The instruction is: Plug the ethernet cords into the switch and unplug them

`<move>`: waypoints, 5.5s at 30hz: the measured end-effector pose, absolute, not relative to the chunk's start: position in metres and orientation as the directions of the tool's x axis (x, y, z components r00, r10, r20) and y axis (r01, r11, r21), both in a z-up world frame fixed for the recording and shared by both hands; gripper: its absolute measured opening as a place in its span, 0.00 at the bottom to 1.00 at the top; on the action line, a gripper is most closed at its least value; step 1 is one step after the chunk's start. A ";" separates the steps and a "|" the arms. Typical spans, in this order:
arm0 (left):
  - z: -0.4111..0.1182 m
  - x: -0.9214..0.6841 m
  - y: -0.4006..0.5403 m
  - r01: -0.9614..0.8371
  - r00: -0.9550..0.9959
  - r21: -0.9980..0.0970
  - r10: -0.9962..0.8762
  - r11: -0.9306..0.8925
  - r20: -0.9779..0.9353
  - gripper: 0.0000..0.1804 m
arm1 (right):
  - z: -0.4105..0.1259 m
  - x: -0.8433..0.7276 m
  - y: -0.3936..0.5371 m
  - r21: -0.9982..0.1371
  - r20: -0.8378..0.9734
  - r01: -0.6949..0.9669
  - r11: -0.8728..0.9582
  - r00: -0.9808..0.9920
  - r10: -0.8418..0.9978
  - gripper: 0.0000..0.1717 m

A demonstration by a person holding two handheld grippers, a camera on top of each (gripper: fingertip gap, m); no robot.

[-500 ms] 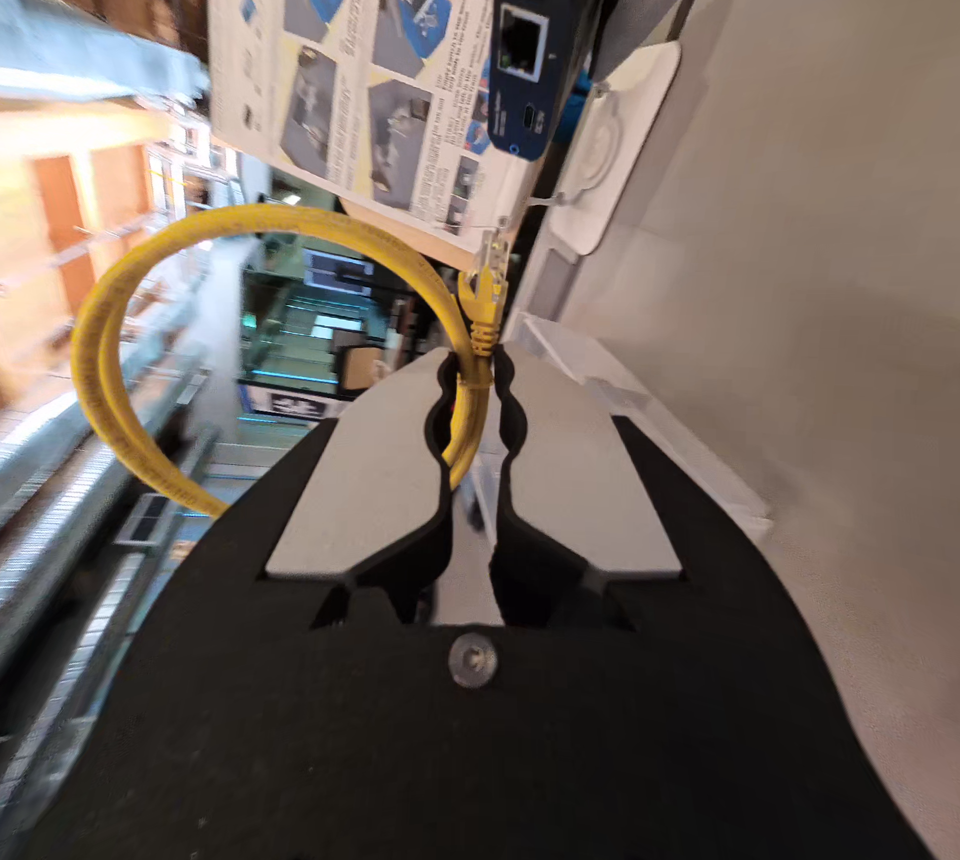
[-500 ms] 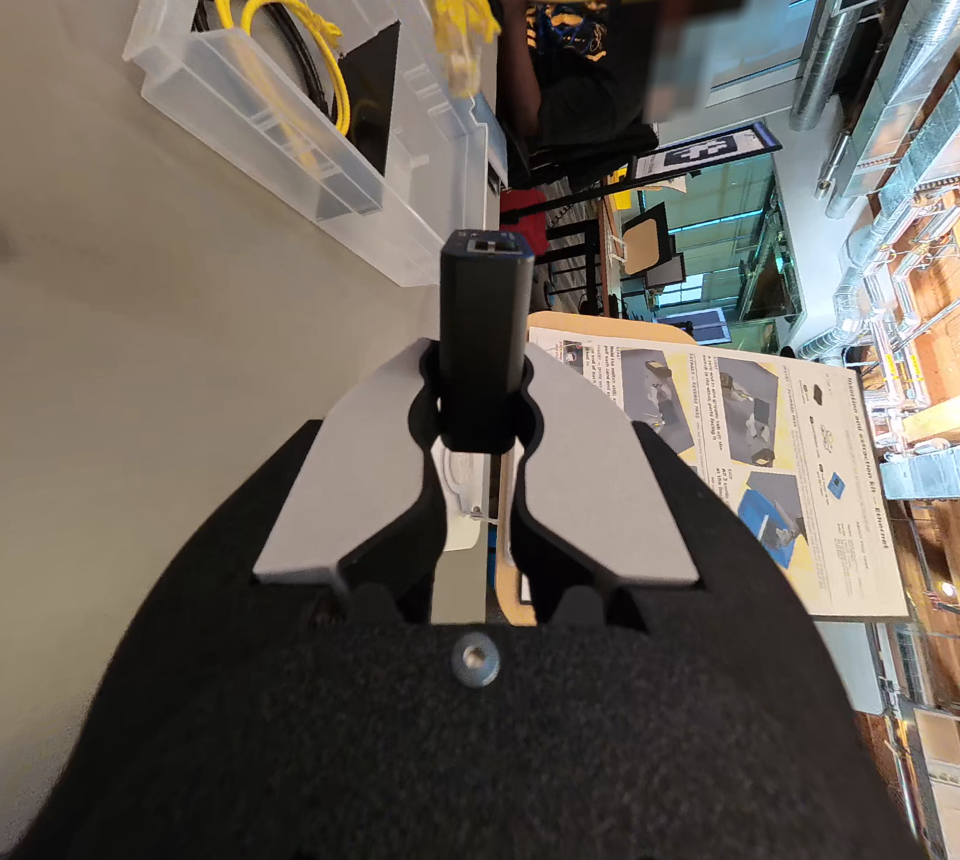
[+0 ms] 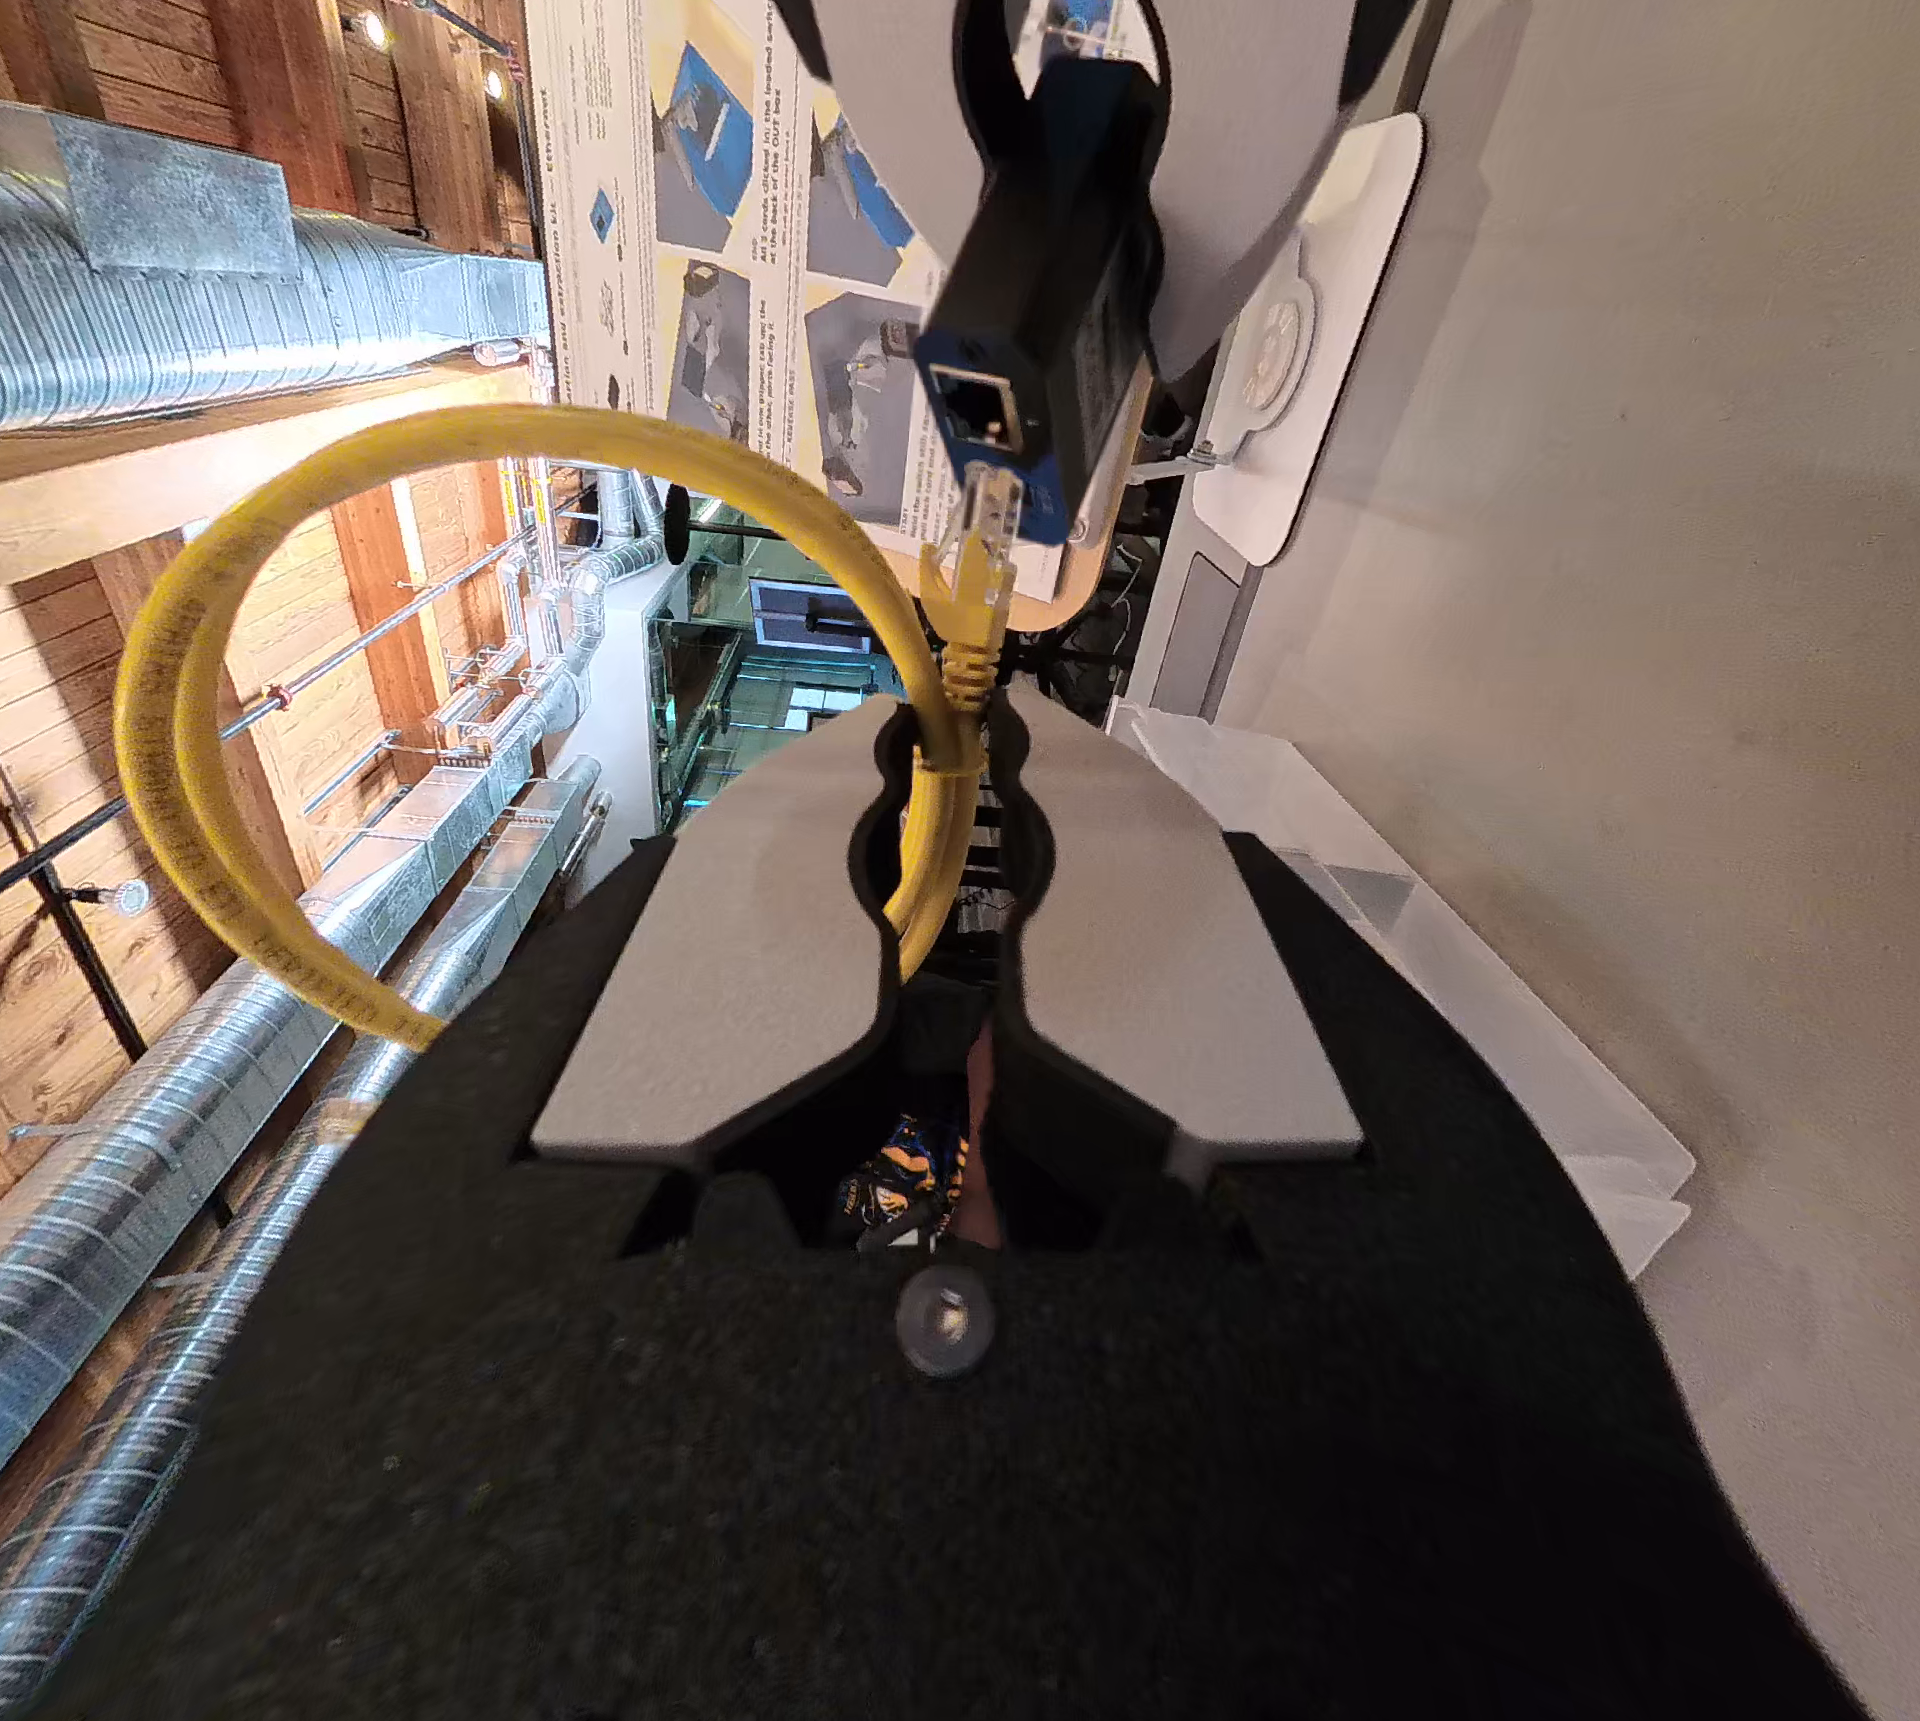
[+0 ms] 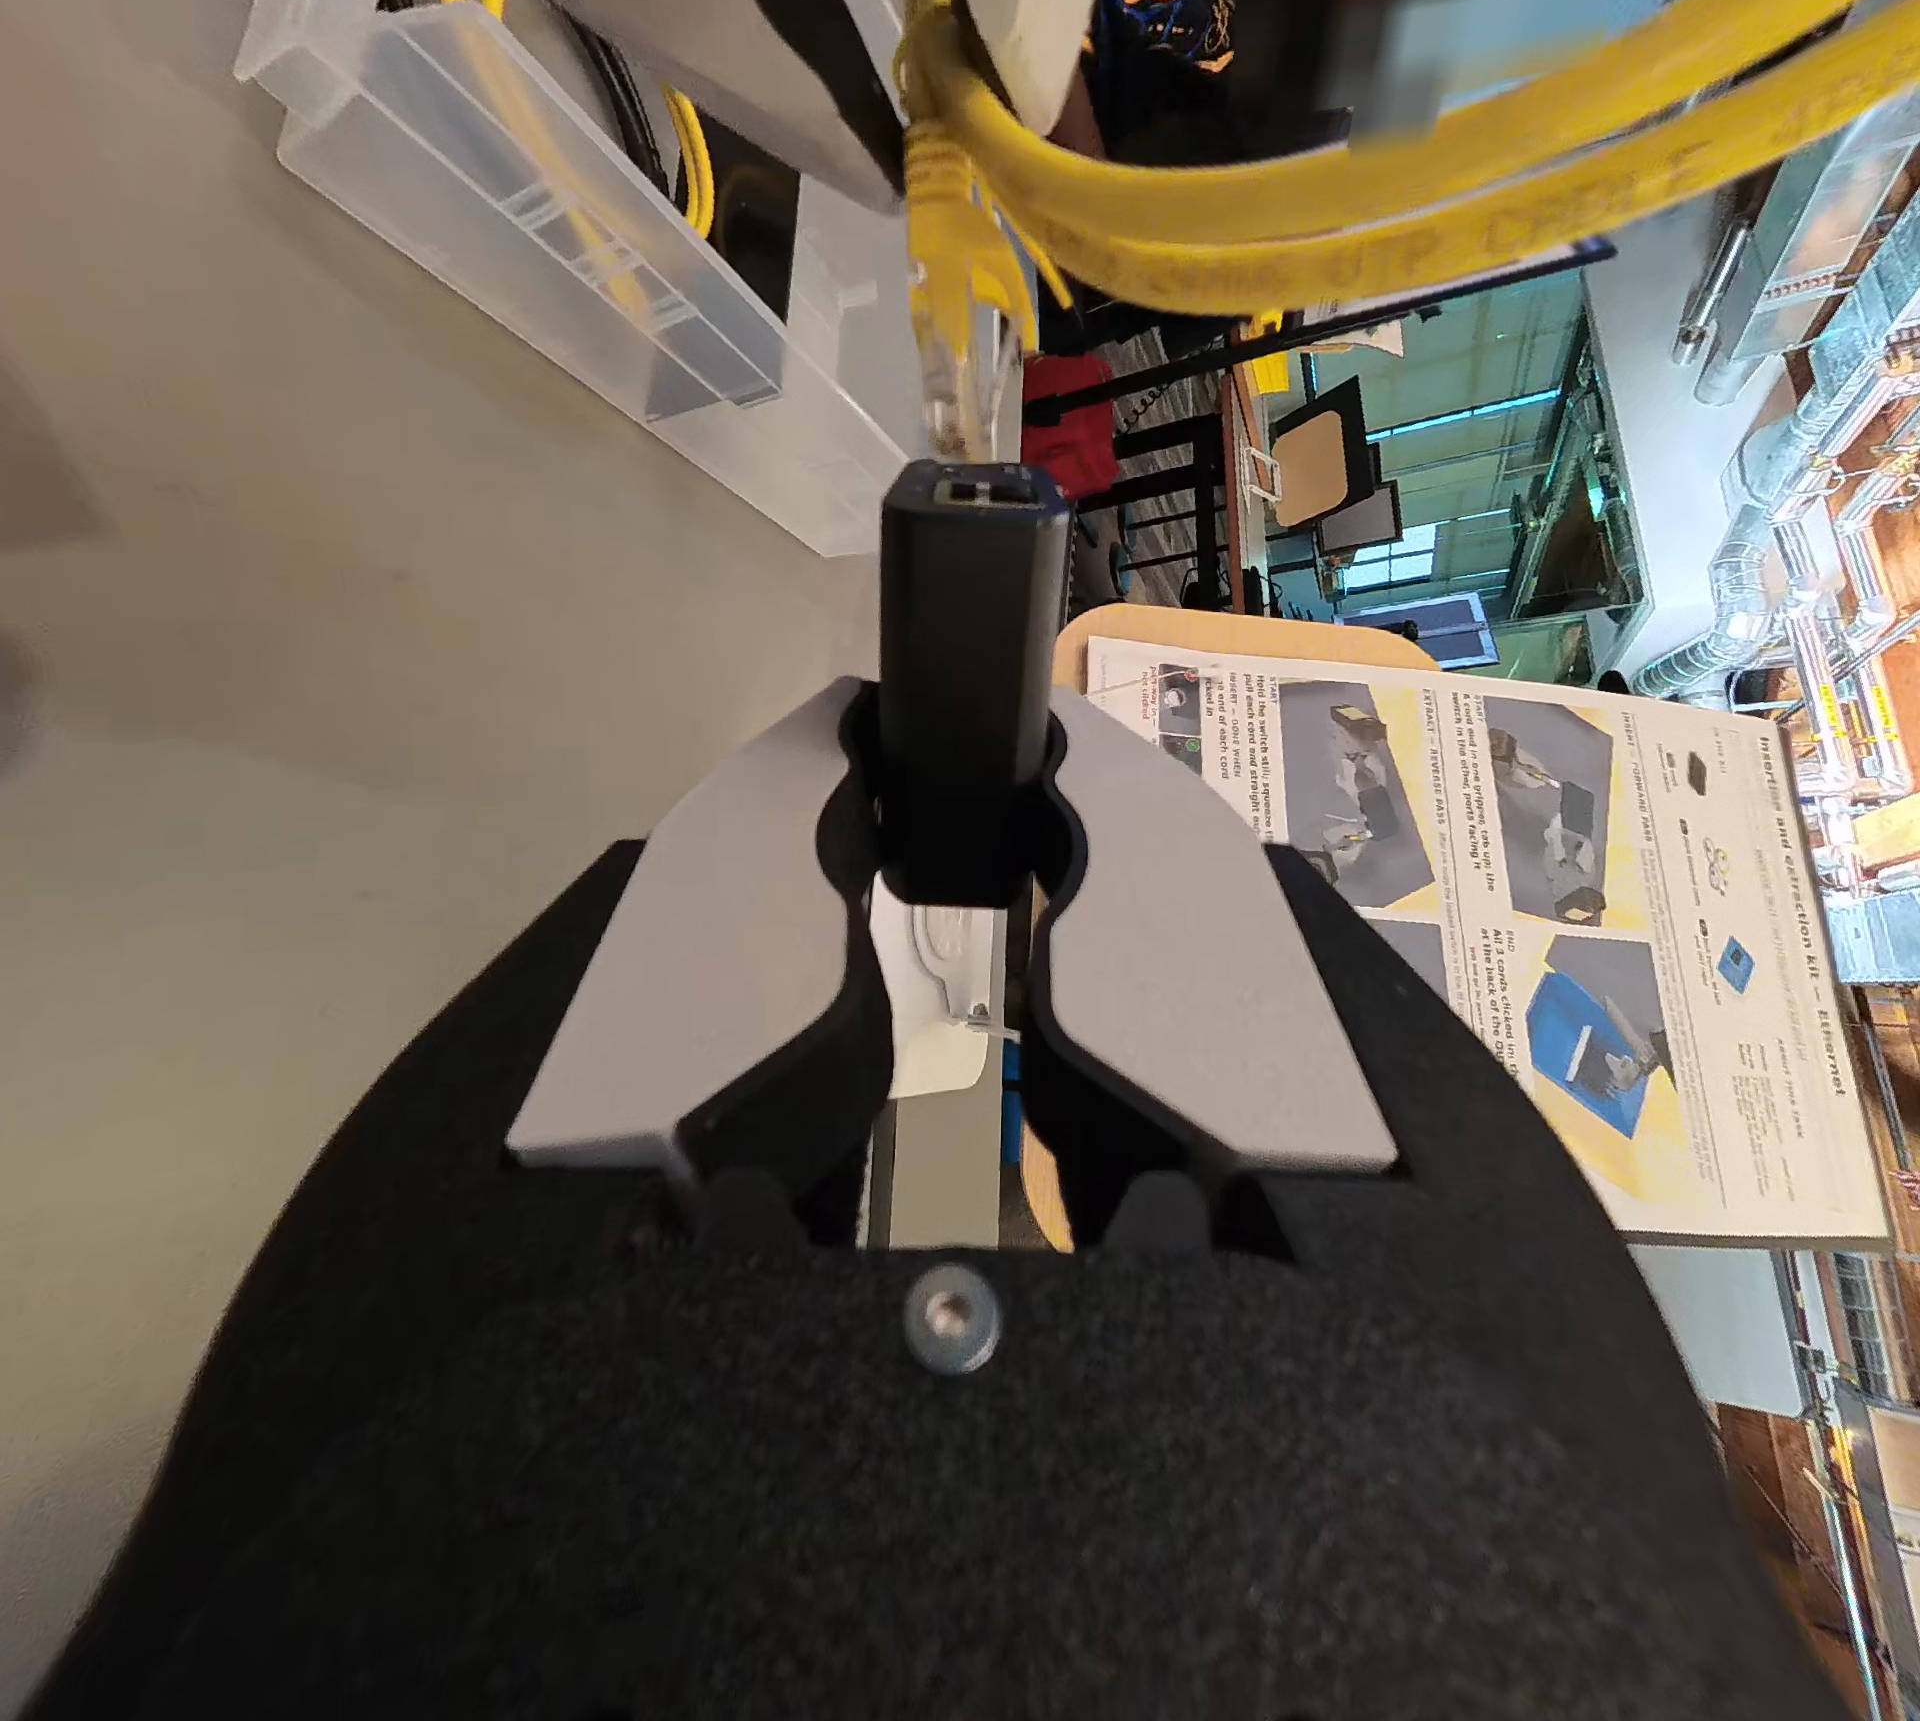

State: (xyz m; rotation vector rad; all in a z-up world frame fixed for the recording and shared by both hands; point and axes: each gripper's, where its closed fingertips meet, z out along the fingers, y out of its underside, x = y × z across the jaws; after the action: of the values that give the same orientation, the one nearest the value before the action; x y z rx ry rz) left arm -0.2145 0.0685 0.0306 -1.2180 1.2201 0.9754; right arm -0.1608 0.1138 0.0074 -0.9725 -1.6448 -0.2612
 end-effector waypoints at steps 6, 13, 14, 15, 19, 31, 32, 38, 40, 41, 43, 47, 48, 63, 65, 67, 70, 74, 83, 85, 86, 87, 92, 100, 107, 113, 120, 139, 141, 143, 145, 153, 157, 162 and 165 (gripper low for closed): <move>0.031 -0.209 0.068 -0.985 0.111 -0.119 -0.066 0.128 -0.992 0.07 | 0.002 -0.160 0.117 -0.293 0.894 0.728 0.620 -0.022 0.448 0.15; 0.027 -0.208 0.067 -0.986 0.106 -0.115 -0.075 0.119 -0.992 0.07 | -0.003 -0.159 0.120 -0.274 0.894 0.746 0.607 -0.036 0.448 0.15; 0.027 -0.208 0.068 -0.987 0.104 -0.113 -0.074 0.116 -0.992 0.07 | -0.004 -0.159 0.121 -0.274 0.893 0.746 0.607 -0.037 0.448 0.15; 0.026 -0.209 0.068 -0.987 0.104 -0.113 -0.077 0.115 -0.992 0.07 | -0.005 -0.159 0.121 -0.273 0.893 0.747 0.606 -0.038 0.449 0.14; 0.023 -0.210 0.069 -0.988 0.102 -0.111 -0.086 0.108 -0.991 0.07 | -0.008 -0.160 0.122 -0.269 0.890 0.751 0.603 -0.045 0.453 0.15; 0.010 -0.212 0.076 -0.994 0.088 -0.096 -0.132 0.060 -0.987 0.07 | -0.017 -0.160 0.124 -0.241 0.890 0.769 0.592 -0.069 0.451 0.14; 0.009 -0.211 0.076 -0.994 0.086 -0.095 -0.134 0.061 -0.987 0.07 | -0.018 -0.160 0.125 -0.237 0.890 0.771 0.591 -0.072 0.451 0.14; 0.009 -0.209 0.076 -0.993 0.096 -0.105 -0.131 0.059 -0.987 0.07 | -0.022 -0.160 0.126 -0.237 0.885 0.779 0.581 -0.074 0.460 0.14; 0.010 -0.208 0.075 -0.991 0.106 -0.115 -0.127 0.072 -0.986 0.07 | -0.022 -0.160 0.125 -0.253 0.877 0.777 0.576 -0.067 0.476 0.15; 0.011 -0.207 0.074 -0.990 0.108 -0.118 -0.118 0.077 -0.987 0.07 | -0.021 -0.160 0.125 -0.263 0.874 0.776 0.573 -0.060 0.483 0.15; 0.011 -0.203 0.071 -0.987 0.115 -0.126 -0.110 0.096 -0.987 0.07 | -0.021 -0.161 0.122 -0.283 0.864 0.768 0.575 -0.057 0.501 0.15; 0.012 -0.202 0.072 -0.988 0.104 -0.113 -0.085 0.102 -0.991 0.07 | -0.022 -0.161 0.123 -0.290 0.860 0.766 0.574 -0.054 0.507 0.15; 0.013 -0.202 0.072 -0.987 0.110 -0.118 -0.082 0.110 -0.991 0.08 | -0.022 -0.161 0.123 -0.298 0.857 0.764 0.572 -0.049 0.513 0.15; -0.005 -0.186 0.003 -0.639 0.563 -0.759 -0.598 0.122 -0.570 0.17 | -0.016 -0.154 0.126 -0.440 0.808 0.701 0.561 0.036 0.588 0.15; -0.017 -0.194 0.005 -0.477 0.632 -0.878 -0.710 -0.040 -0.311 0.25 | -0.012 -0.156 0.124 -0.450 0.810 0.683 0.575 0.041 0.585 0.14; -0.024 -0.204 0.014 -0.291 0.664 -0.939 -0.745 -0.183 -0.061 0.29 | -0.007 -0.160 0.118 -0.474 0.808 0.646 0.599 0.048 0.588 0.14; -0.036 -0.226 0.038 0.002 0.630 -0.938 -0.728 -0.348 0.271 0.28 | -0.010 -0.165 0.114 -0.494 0.793 0.625 0.605 0.037 0.608 0.14; -0.062 -0.242 0.043 0.140 0.512 -0.857 -0.705 -0.495 0.491 0.21 | -0.028 -0.163 0.116 -0.372 0.834 0.671 0.642 -0.062 0.548 0.14; -0.025 -0.220 0.046 0.215 0.393 -0.871 -0.778 -0.441 0.490 0.32 | 0.016 -0.175 0.080 -0.416 0.884 0.479 0.773 0.014 0.467 0.14; -0.014 -0.213 0.044 0.245 0.333 -0.863 -0.797 -0.442 0.503 0.35 | 0.027 -0.177 0.067 -0.465 0.867 0.407 0.786 0.030 0.497 0.14; -0.009 -0.209 0.041 0.251 0.303 -0.864 -0.813 -0.436 0.498 0.37 | 0.033 -0.178 0.062 -0.484 0.861 0.374 0.791 0.044 0.506 0.14; -0.004 -0.205 0.038 0.260 0.274 -0.867 -0.828 -0.425 0.488 0.39 | 0.038 -0.179 0.057 -0.498 0.856 0.347 0.795 0.052 0.514 0.14; 0.015 -0.191 0.019 0.321 0.099 -0.844 -0.871 -0.430 0.481 0.49 | 0.058 -0.181 0.034 -0.573 0.818 0.197 0.796 0.074 0.571 0.14; 0.046 -0.176 -0.003 0.326 0.101 -0.895 -0.931 -0.303 0.352 0.49 | 0.056 -0.191 0.021 -0.648 0.762 0.091 0.756 0.049 0.646 0.13; 0.037 -0.178 -0.003 0.235 0.246 -0.953 -0.937 -0.191 0.249 0.41 | 0.038 -0.195 0.039 -0.616 0.782 0.215 0.757 0.055 0.621 0.14; 0.009 -0.185 0.020 0.294 0.245 -0.893 -0.877 -0.341 0.415 0.52 | 0.047 -0.197 0.026 -0.637 0.769 0.135 0.759 0.052 0.637 0.14; 0.026 -0.179 0.015 0.306 0.259 -0.915 -0.901 -0.264 0.347 0.55 | 0.031 -0.204 0.029 -0.677 0.733 0.123 0.726 0.027 0.679 0.14; 0.028 -0.193 0.016 0.302 0.373 -0.935 -0.880 -0.183 0.293 0.54 | 0.000 -0.204 0.062 -0.493 0.830 0.487 0.721 0.016 0.557 0.14; 0.030 -0.195 0.015 0.311 0.372 -0.934 -0.882 -0.175 0.289 0.51 | -0.002 -0.202 0.067 -0.480 0.836 0.510 0.714 0.019 0.548 0.14; 0.030 -0.197 0.016 0.310 0.388 -0.937 -0.879 -0.159 0.277 0.48 | -0.002 -0.202 0.067 -0.501 0.828 0.495 0.710 0.034 0.560 0.14; 0.026 -0.198 0.020 0.272 0.435 -0.952 -0.864 -0.141 0.253 0.45 | -0.003 -0.203 0.069 -0.481 0.843 0.503 0.719 0.039 0.536 0.14; 0.024 -0.222 0.022 0.167 0.650 -0.985 -0.745 -0.048 0.147 0.38 | -0.002 -0.195 0.081 -0.541 0.800 0.553 0.634 0.106 0.591 0.14; 0.034 -0.224 0.019 0.161 0.674 -0.985 -0.723 -0.056 0.151 0.31 | -0.005 -0.194 0.085 -0.476 0.838 0.598 0.645 0.087 0.538 0.14; 0.033 -0.225 0.023 0.164 0.671 -0.978 -0.712 -0.131 0.208 0.17 | -0.014 -0.196 0.087 -0.436 0.852 0.633 0.639 0.061 0.521 0.14; 0.026 -0.225 0.025 0.125 0.683 -0.977 -0.699 -0.172 0.211 0.17 | -0.017 -0.196 0.088 -0.423 0.855 0.647 0.635 0.052 0.516 0.14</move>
State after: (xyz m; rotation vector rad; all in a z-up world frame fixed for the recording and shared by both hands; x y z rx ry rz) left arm -0.2252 0.0246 0.0259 -1.5864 0.4831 -0.7827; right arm -0.1959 0.0879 -0.0173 -0.9866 -1.5987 -0.1289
